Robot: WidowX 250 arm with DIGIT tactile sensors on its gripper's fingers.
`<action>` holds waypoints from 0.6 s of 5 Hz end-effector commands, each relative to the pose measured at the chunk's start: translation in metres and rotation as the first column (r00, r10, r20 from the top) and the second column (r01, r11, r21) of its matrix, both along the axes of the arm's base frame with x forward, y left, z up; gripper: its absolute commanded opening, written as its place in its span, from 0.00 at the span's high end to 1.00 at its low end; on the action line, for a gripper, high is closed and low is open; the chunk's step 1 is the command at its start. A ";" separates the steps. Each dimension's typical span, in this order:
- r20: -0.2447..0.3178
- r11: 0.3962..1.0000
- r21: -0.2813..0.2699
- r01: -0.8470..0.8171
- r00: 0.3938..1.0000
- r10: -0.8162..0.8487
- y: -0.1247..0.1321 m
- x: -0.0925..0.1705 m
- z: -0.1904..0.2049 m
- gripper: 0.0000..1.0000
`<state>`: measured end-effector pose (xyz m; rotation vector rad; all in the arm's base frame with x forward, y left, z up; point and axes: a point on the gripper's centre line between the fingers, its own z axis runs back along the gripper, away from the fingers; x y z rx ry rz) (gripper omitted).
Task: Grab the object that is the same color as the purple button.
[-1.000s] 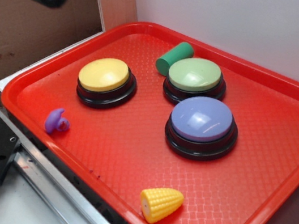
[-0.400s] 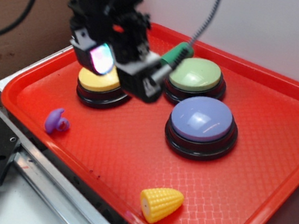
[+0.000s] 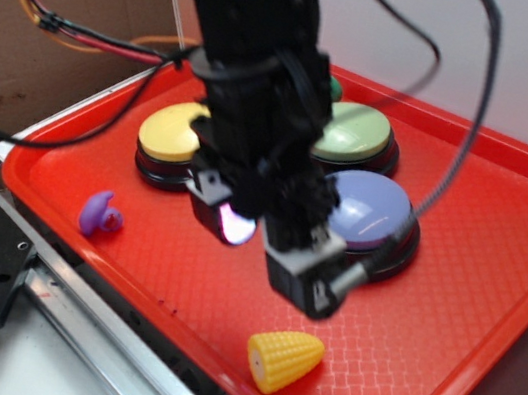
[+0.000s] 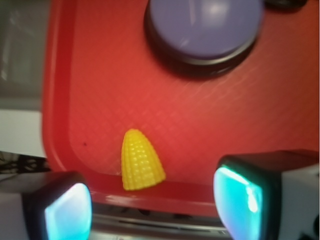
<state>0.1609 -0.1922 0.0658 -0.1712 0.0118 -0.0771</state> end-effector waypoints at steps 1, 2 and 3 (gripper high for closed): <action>-0.031 0.997 0.052 0.051 0.998 -0.049 -0.026 0.006 -0.024 0.00; -0.055 0.996 0.066 0.054 0.997 -0.050 -0.028 0.007 -0.036 0.00; -0.066 0.995 0.091 0.049 0.997 -0.043 -0.027 0.007 -0.043 0.00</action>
